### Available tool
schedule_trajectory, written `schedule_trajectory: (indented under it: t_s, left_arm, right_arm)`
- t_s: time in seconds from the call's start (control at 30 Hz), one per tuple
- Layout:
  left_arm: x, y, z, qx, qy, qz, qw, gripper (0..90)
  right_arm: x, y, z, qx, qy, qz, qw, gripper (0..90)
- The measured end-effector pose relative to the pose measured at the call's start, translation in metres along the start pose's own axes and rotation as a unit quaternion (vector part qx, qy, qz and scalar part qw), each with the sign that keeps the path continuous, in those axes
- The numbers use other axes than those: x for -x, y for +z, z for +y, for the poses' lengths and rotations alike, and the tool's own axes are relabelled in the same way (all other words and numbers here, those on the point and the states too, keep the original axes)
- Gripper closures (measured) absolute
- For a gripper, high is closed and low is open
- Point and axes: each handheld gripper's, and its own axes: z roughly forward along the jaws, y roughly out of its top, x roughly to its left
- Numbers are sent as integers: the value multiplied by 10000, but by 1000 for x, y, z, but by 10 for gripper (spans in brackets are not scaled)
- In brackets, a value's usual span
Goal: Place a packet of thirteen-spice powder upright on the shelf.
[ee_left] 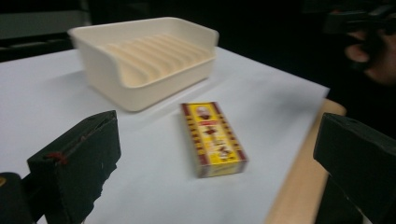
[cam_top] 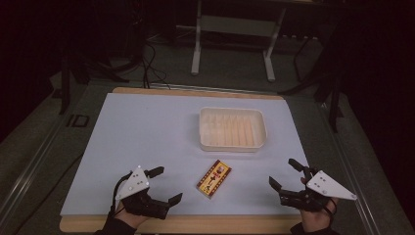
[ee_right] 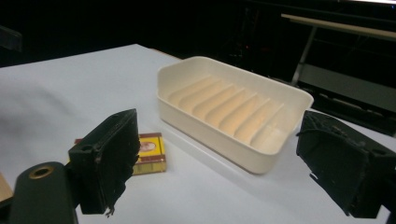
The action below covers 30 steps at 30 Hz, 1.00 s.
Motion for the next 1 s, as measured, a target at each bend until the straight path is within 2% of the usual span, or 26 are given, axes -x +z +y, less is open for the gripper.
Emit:
schedule_trajectory:
  t_s: [0.07,0.17,0.2,0.33,0.43,0.67,0.7,0.77,0.8,0.83,0.9,0.93,1.0]
  left_arm:
    - [2,2,4,-7,62,-97,9999,15]
    - [5,4,9,-9,136,-112,9998,14]
    - [5,5,11,25,139,-66,9999,14]
    - [5,6,17,37,60,-143,9999,14]
    - [8,14,25,-94,90,-242,9996,14]
    - [12,31,38,-217,216,-218,9993,14]
    - [12,31,38,-217,216,-218,9993,14]
    - [12,41,40,-310,207,-209,9991,14]
    - [11,44,40,-330,164,-271,9990,14]
    - [11,48,40,-342,166,-228,9990,14]
    - [11,55,41,-422,93,-360,9984,15]
    - [12,58,41,-463,160,-212,9986,15]
    - [13,64,41,-496,127,-221,9984,36]
  right_arm:
    - [-2,0,2,27,-12,9,10000,117]
    - [-3,1,3,5,41,54,10000,114]
    - [-3,2,4,-48,57,113,9999,114]
    - [-4,4,2,-113,80,177,9997,113]
    - [-5,5,3,-89,60,176,9998,110]
    - [-6,5,3,-98,77,245,9996,110]
    - [-6,6,3,-110,72,255,9996,110]
    - [-6,5,3,-73,99,264,9996,110]
    - [-6,5,4,-83,74,248,9996,110]
    - [-7,5,4,-51,62,229,9997,110]
    - [-7,4,4,-54,74,281,9996,110]
    - [-7,5,4,-75,73,306,9995,110]
    - [-6,5,4,-76,127,391,9991,110]
